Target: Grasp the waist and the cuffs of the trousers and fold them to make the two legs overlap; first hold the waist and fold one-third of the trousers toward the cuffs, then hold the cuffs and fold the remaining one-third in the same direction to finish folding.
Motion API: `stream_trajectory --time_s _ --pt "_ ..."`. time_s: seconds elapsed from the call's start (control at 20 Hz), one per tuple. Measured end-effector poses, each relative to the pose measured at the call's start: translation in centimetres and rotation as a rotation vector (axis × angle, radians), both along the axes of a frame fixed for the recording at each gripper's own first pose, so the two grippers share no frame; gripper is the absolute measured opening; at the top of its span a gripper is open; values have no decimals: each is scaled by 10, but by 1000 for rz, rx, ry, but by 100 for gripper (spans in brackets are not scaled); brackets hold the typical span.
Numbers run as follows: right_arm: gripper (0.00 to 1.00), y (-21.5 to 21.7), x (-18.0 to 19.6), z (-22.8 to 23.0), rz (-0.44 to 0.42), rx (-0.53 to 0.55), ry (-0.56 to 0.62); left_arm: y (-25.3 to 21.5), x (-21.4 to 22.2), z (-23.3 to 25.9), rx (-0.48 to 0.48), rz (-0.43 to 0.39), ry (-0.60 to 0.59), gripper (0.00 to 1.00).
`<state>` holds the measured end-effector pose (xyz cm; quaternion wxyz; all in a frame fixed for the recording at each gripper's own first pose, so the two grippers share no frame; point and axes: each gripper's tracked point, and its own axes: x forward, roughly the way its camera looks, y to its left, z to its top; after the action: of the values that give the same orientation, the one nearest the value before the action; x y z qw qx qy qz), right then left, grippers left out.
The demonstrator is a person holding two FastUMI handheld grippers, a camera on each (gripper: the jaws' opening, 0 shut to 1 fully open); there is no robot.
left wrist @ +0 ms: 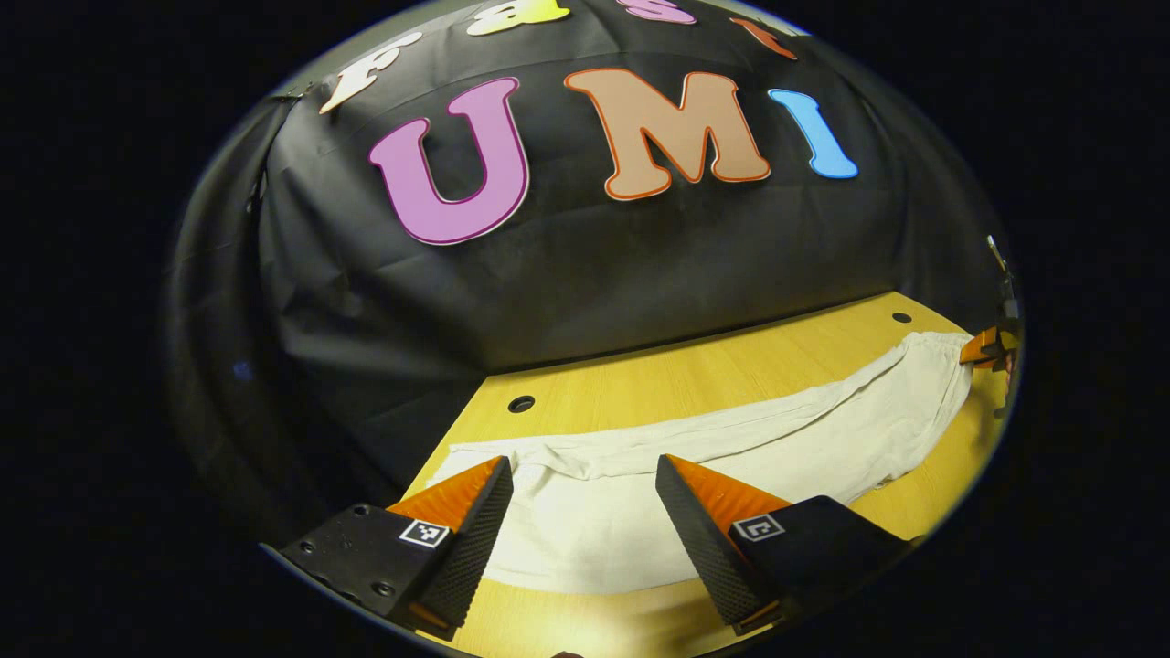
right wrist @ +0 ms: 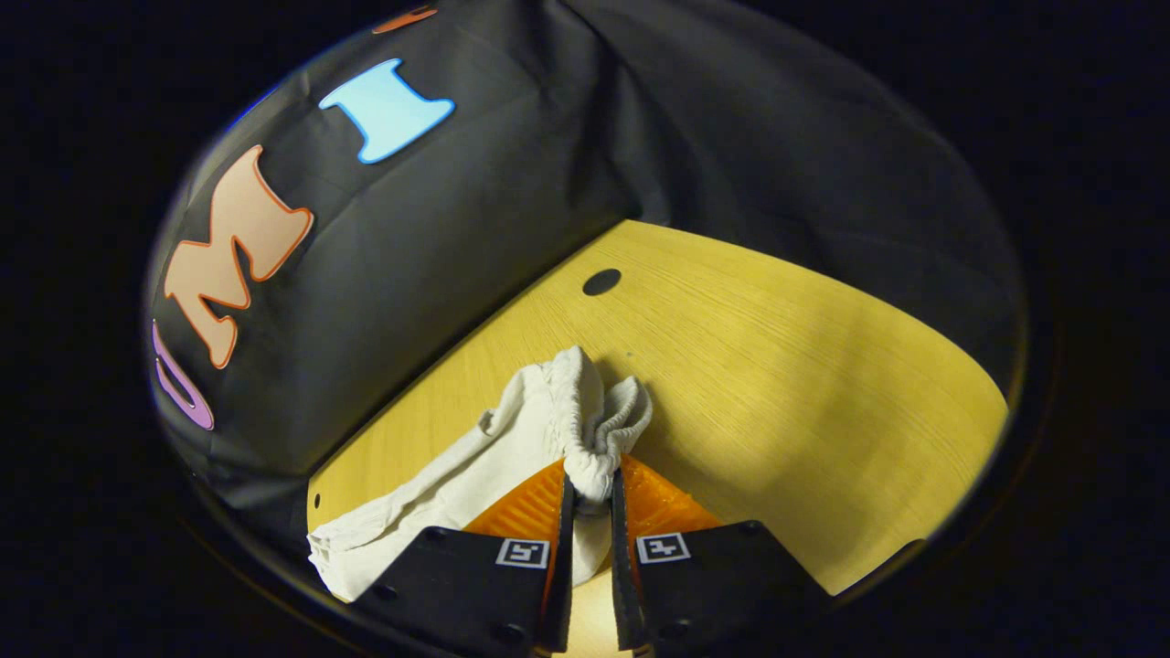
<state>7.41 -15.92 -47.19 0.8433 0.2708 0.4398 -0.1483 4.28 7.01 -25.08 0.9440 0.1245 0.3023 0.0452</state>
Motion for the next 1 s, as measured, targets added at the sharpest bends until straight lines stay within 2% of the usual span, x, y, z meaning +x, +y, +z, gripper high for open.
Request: stream_trajectory --time_s 0.45,0.75,1.0 --pt "21 97 39 72 121 34 -145 61 -3 5 -33 33 -14 96" --pt "21 175 49 95 221 35 -182 109 -11 8 -45 80 -27 96" --pt "21 236 52 113 277 80 -222 147 -22 5 -53 124 -22 96"
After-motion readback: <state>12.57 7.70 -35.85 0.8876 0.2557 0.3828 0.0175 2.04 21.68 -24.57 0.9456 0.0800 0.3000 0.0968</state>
